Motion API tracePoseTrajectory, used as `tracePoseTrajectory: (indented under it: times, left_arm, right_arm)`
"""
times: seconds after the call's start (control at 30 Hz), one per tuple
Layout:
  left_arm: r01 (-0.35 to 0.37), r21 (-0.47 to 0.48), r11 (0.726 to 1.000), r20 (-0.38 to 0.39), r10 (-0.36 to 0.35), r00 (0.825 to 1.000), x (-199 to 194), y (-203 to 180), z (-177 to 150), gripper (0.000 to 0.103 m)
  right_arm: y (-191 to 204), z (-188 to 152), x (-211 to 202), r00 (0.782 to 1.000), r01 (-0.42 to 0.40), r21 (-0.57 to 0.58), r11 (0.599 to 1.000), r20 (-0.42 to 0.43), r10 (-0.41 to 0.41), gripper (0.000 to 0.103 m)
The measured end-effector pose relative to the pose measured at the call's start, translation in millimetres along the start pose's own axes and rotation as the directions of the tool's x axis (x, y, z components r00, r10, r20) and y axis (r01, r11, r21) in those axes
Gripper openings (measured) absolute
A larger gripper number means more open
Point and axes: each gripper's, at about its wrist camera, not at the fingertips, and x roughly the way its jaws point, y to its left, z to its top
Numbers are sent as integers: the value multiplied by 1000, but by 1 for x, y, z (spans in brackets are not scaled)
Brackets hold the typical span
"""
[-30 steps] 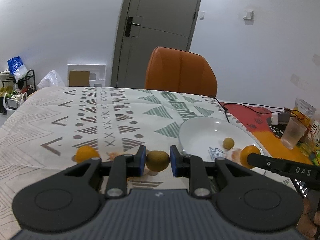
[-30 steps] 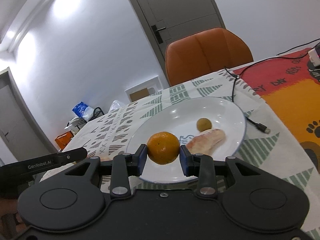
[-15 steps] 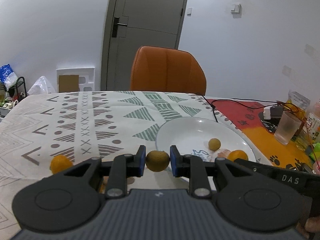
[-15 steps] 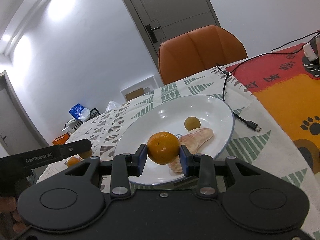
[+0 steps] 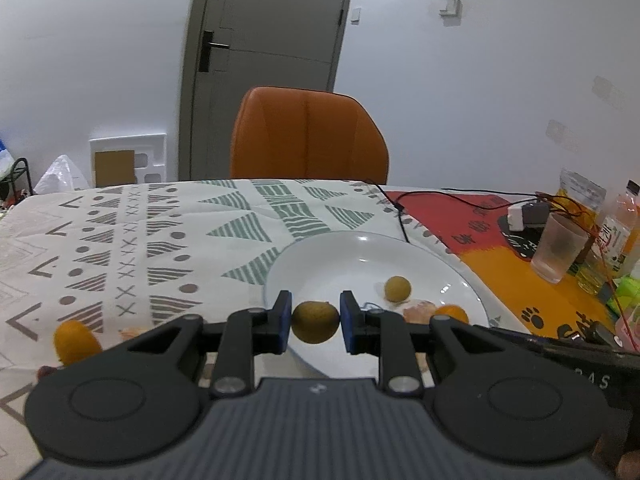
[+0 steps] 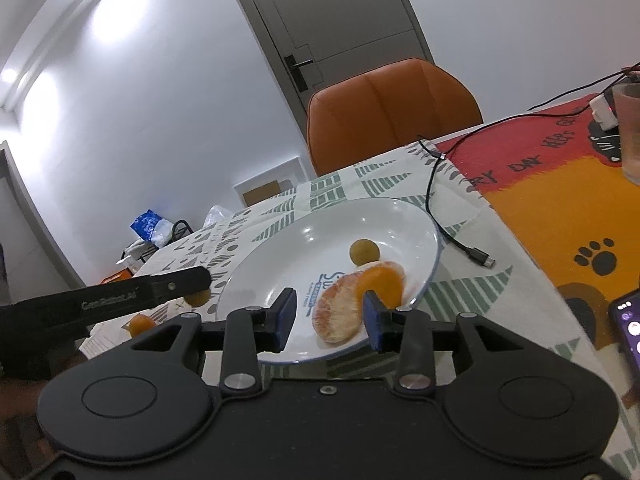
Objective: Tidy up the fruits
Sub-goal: 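Carry the mandarin into the plate and open the right tool while the left drops its fruit, then withdraw both open tools from the plate back toward the fruit pile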
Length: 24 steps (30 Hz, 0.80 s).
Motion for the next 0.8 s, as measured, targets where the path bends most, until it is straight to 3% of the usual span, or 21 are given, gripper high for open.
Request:
tracePoseTrajectory:
  times: [0.3, 0.37, 0.43, 0.63, 0.73, 0.8]
  left_arm:
    - [-15, 15, 1000, -10, 15, 1000, -1, -4, 0, 30]
    - [-35, 4, 999, -9, 35, 999, -5, 3, 0, 35]
    - [-57, -4, 998, -3, 57, 998, -9, 11, 0, 47]
    - [-122, -32, 992, 18, 123, 992, -25, 31, -4, 73]
    - [-150, -60, 987, 25, 152, 988, -32, 42, -7, 79]
    - [-165, -71, 984, 19, 167, 986, -35, 48, -8, 79]
  right_arm:
    - [-1, -1, -1, 1000, 1, 0, 1000, -9, -1, 38]
    - [0, 0, 2, 1000, -3, 1, 1000, -12, 3, 39]
    - [1, -1, 3, 1000, -7, 1, 1000, -14, 7, 40]
    - [8, -3, 5, 1000, -6, -6, 1000, -9, 6, 57]
    - [13, -4, 6, 1000, -4, -12, 1000, -10, 4, 61]
    - [15, -5, 5, 1000, -2, -14, 1000, -3, 2, 72]
